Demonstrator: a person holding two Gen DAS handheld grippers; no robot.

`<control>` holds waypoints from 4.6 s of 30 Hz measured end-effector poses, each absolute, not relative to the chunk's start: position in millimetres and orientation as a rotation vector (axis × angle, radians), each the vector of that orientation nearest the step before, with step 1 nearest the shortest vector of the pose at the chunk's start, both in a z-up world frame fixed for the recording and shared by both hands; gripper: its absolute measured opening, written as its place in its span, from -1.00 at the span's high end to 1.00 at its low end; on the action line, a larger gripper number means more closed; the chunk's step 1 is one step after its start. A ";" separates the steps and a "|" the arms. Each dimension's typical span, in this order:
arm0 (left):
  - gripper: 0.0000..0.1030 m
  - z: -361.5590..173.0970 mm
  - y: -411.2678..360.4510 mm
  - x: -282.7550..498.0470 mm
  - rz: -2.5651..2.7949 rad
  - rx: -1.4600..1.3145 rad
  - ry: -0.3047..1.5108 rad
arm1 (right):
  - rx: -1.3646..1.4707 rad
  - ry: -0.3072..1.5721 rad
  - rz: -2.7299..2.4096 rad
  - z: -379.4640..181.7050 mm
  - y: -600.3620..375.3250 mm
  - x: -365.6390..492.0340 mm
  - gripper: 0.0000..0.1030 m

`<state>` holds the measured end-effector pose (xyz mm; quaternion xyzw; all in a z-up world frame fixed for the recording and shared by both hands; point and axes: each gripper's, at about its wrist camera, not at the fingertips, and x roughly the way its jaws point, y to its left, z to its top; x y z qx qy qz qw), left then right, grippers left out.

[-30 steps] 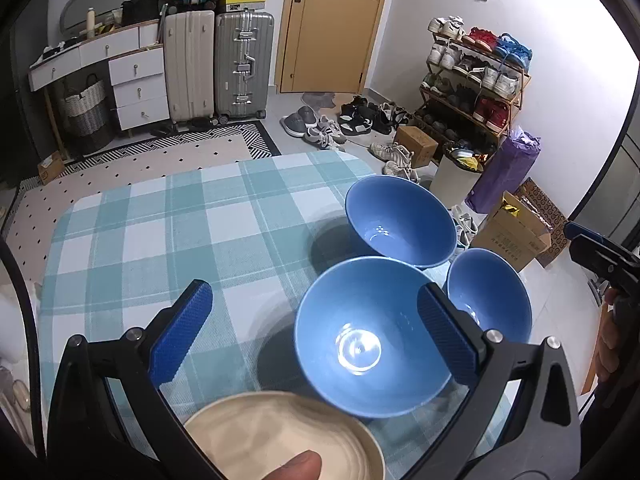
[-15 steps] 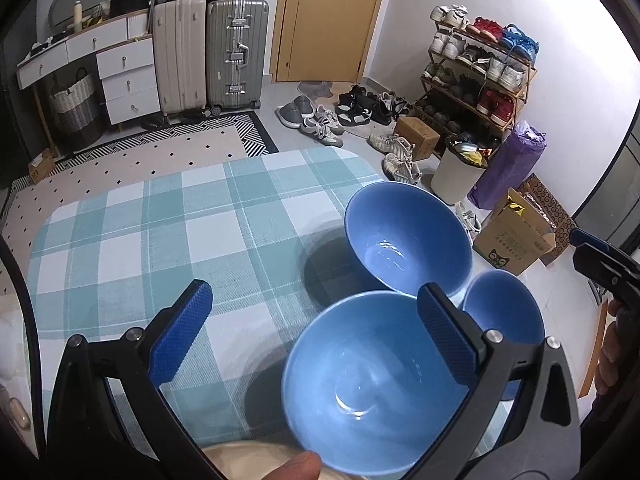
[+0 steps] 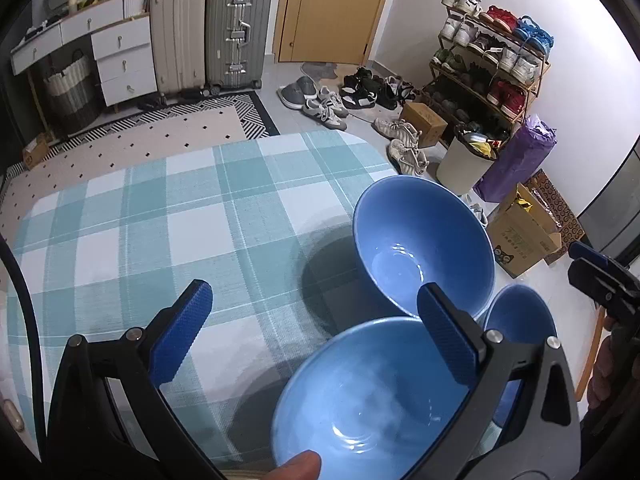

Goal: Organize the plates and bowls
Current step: 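Move both open tools over the light-blue bowls, then close the left tool on a blue bowl rim while the right tool grips another bowl, then lift both held blue bowls up toward each other, then carry the held blue bowls side by side over the table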

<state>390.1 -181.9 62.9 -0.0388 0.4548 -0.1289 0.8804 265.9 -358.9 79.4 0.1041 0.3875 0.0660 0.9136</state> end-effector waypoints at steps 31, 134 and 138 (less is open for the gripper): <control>0.05 -17.6 -227.1 455.9 -0.358 -0.149 1.124 | 0.246 0.967 0.167 5.4 -361.0 340.9 -0.55; 0.76 179.1 -167.0 199.3 -0.382 -0.126 0.801 | 0.206 0.745 0.297 105.1 -301.3 187.0 0.58; 0.76 170.4 -161.9 200.8 -0.379 -0.131 0.811 | 0.213 0.753 0.304 98.5 -299.0 185.7 0.58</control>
